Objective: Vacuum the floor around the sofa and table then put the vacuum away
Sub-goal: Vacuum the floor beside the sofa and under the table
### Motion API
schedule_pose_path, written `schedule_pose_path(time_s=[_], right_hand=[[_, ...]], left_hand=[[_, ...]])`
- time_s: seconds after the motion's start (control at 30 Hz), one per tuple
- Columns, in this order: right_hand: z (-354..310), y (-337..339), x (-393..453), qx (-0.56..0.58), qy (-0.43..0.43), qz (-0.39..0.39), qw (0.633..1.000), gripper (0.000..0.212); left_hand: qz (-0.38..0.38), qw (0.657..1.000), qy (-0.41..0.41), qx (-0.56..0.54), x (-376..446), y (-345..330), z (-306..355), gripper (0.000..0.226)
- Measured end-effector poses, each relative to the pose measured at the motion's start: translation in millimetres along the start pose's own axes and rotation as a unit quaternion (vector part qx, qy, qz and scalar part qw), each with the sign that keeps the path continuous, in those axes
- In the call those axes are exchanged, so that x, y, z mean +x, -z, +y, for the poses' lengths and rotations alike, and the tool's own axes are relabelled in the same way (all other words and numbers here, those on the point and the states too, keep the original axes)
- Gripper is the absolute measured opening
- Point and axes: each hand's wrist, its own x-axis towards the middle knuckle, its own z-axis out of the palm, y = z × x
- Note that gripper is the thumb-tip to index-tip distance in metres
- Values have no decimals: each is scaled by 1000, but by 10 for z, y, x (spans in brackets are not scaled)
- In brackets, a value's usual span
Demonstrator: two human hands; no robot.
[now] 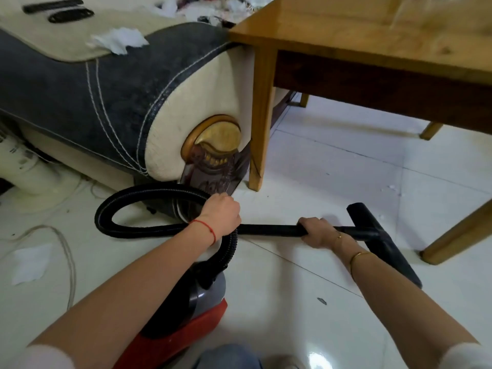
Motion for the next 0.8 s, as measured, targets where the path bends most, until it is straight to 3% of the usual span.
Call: schedule_pose_path(time_s=[0.1, 0.4, 0.6, 0.8], right_hand=[[155, -43, -98, 28, -12, -7, 1000, 27], [26, -200, -179, 87, -1, -23, 996, 33], [-236, -160, -124, 136, 37, -17, 990, 33], [-251, -42, -166, 161, 46, 3, 986, 34]], left_hand=[[-19, 999, -4, 30, -31, 12, 6, 35], [-102, 989, 44, -99, -249, 123, 214, 16], [-51, 993, 56, -95, -302, 31, 178, 26], [15, 997, 67, -45, -247, 45, 26, 58]])
